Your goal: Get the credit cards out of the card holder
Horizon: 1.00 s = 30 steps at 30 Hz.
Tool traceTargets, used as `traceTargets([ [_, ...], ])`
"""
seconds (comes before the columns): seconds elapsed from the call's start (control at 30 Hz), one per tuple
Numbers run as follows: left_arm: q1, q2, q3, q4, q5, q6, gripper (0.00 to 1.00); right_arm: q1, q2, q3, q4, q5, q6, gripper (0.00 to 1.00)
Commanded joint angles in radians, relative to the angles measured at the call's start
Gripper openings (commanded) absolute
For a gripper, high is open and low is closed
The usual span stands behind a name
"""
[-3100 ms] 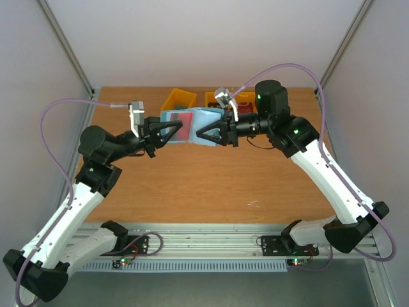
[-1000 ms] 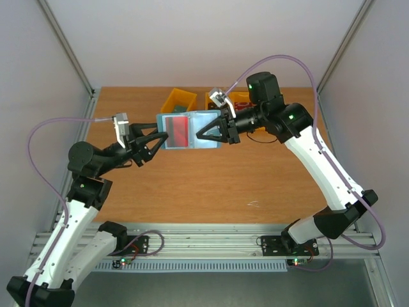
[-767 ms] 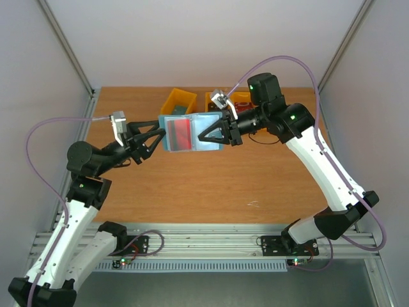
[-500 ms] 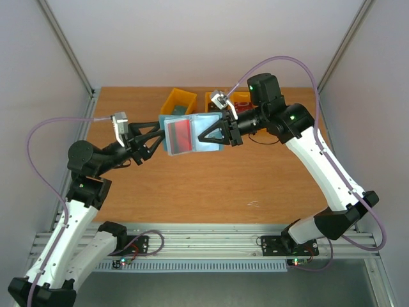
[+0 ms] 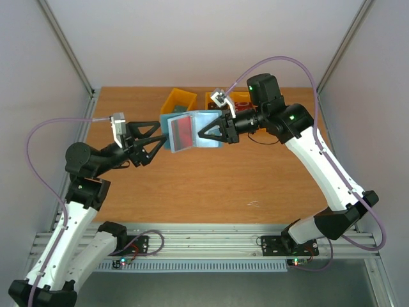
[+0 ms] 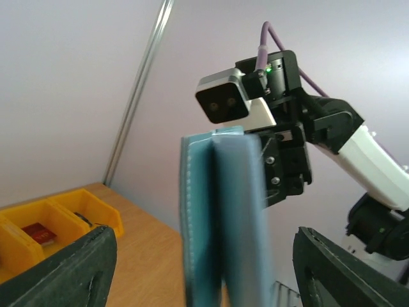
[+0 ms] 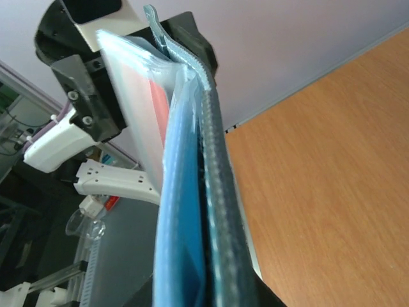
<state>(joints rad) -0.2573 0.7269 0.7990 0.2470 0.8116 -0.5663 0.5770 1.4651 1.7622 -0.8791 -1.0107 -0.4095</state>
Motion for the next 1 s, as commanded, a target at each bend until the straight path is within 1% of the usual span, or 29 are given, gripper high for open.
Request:
traceTargets([
  [0.0, 0.005, -0.009, 0.014, 0.08, 0.099, -0.099, 0.79, 0.0, 0.007, 0.046, -0.041, 0.05, -0.01, 0.01],
  [0.07, -0.006, -0.004, 0.014, 0.043, 0.087, -0.1, 0.79, 0.001, 0.01, 0.051, -0.044, 0.05, -0.012, 0.01],
  [0.1, -0.009, 0.001, 0.012, 0.023, 0.067, -0.097, 0.78, 0.003, 0.01, 0.05, -0.039, 0.045, -0.011, 0.01],
  [0.2, -0.011, 0.012, 0.001, 0.009, 0.022, -0.109, 0.69, 0.011, 0.011, 0.045, -0.016, 0.02, -0.004, 0.01],
  [0.3, -0.011, 0.017, 0.005, 0.01, 0.01, -0.111, 0.57, 0.013, 0.014, 0.043, -0.019, 0.019, -0.008, 0.01],
  [0.37, -0.01, 0.017, 0.005, 0.0, 0.011, -0.106, 0.55, 0.013, 0.014, 0.04, -0.02, 0.021, -0.009, 0.01],
  [0.43, -0.011, 0.018, 0.001, -0.014, 0.006, -0.092, 0.56, 0.014, 0.017, 0.039, -0.018, 0.021, -0.007, 0.01],
  [0.53, -0.012, 0.019, -0.003, -0.023, 0.002, -0.085, 0.62, 0.014, 0.021, 0.034, -0.016, 0.028, -0.005, 0.01],
  [0.67, -0.014, 0.019, -0.01, 0.004, 0.023, -0.112, 0.75, 0.014, 0.025, 0.033, -0.016, 0.04, -0.006, 0.01],
  [0.73, -0.013, 0.018, -0.018, 0.034, 0.051, -0.134, 0.8, 0.014, 0.031, 0.037, -0.024, 0.056, -0.007, 0.01],
  [0.87, -0.016, 0.018, -0.022, 0.043, 0.082, -0.137, 0.8, 0.014, 0.04, 0.043, -0.02, 0.047, 0.003, 0.01],
  [0.97, -0.026, 0.026, -0.014, -0.005, 0.056, -0.082, 0.74, 0.015, 0.042, 0.045, -0.004, 0.035, 0.014, 0.01],
])
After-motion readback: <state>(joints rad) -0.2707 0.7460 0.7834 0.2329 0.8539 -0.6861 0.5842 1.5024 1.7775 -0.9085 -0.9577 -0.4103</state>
